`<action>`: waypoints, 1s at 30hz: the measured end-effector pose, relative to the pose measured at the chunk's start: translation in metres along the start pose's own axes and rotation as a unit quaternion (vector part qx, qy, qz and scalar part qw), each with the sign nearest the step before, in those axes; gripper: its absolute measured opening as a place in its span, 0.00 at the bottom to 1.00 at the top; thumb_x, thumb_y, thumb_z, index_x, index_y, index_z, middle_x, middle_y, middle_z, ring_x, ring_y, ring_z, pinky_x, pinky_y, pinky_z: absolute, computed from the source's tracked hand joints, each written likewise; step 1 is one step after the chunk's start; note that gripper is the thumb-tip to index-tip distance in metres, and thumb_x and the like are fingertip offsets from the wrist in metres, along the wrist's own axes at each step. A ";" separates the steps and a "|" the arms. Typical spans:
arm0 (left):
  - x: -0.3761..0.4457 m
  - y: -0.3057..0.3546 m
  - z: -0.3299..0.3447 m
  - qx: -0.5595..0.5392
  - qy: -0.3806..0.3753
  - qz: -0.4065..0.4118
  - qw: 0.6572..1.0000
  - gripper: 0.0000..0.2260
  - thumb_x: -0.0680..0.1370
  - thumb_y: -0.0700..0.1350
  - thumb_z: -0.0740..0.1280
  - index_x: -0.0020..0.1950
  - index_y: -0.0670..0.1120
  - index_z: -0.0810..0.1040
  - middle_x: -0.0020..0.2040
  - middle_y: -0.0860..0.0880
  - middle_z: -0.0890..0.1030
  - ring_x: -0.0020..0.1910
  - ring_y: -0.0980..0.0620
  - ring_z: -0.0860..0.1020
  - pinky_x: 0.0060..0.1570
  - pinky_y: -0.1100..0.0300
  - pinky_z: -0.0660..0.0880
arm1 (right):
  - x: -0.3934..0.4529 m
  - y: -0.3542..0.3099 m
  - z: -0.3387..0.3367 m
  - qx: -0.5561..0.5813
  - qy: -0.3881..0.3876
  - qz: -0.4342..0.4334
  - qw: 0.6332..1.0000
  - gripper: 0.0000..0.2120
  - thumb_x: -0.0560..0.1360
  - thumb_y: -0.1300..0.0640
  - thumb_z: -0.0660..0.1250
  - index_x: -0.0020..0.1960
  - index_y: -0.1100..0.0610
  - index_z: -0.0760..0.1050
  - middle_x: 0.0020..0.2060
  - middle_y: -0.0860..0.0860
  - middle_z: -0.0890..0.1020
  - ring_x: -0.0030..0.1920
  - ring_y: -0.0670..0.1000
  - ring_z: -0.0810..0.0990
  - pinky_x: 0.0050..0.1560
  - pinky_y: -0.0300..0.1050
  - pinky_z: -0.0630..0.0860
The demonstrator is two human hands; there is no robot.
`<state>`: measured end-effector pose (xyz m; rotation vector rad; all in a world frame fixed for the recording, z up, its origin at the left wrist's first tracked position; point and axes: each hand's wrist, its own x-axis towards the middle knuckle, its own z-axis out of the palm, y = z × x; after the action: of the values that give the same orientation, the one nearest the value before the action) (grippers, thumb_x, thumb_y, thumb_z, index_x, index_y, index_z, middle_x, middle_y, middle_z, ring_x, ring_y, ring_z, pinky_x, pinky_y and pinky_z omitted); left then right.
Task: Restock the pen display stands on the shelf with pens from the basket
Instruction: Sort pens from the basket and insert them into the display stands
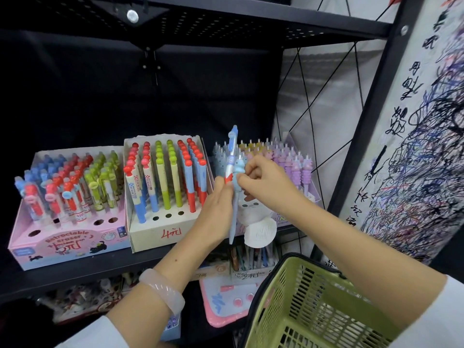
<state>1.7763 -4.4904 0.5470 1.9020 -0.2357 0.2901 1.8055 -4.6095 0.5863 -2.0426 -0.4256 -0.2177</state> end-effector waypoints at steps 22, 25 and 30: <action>-0.005 -0.010 -0.004 -0.171 0.064 -0.044 0.982 0.11 0.83 0.46 0.52 0.53 0.49 0.74 0.39 0.50 0.76 0.31 0.57 0.71 0.32 0.64 0.71 | 0.047 0.038 -0.027 -0.070 0.192 -0.054 0.977 0.10 0.75 0.62 0.65 0.56 0.59 0.69 0.37 0.45 0.78 0.35 0.40 0.74 0.45 0.47 0.76; -0.008 -0.006 -0.008 -0.182 0.069 -0.052 0.979 0.11 0.83 0.45 0.53 0.51 0.52 0.74 0.42 0.49 0.78 0.34 0.55 0.73 0.33 0.64 0.74 | 0.055 0.038 -0.026 -0.122 0.180 -0.074 0.973 0.10 0.75 0.61 0.64 0.55 0.60 0.69 0.38 0.51 0.79 0.37 0.48 0.77 0.46 0.54 0.76; -0.013 0.002 -0.014 -0.224 0.071 -0.053 0.970 0.11 0.83 0.43 0.53 0.48 0.50 0.75 0.41 0.49 0.78 0.34 0.54 0.73 0.32 0.67 0.74 | 0.060 0.044 -0.020 -0.157 0.110 -0.055 0.980 0.10 0.76 0.61 0.64 0.56 0.61 0.68 0.42 0.58 0.79 0.42 0.57 0.79 0.46 0.52 0.76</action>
<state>1.7623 -4.4779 0.5493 1.4333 -0.0913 0.2738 1.8785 -4.6340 0.5801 -2.2715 -0.3853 -0.6058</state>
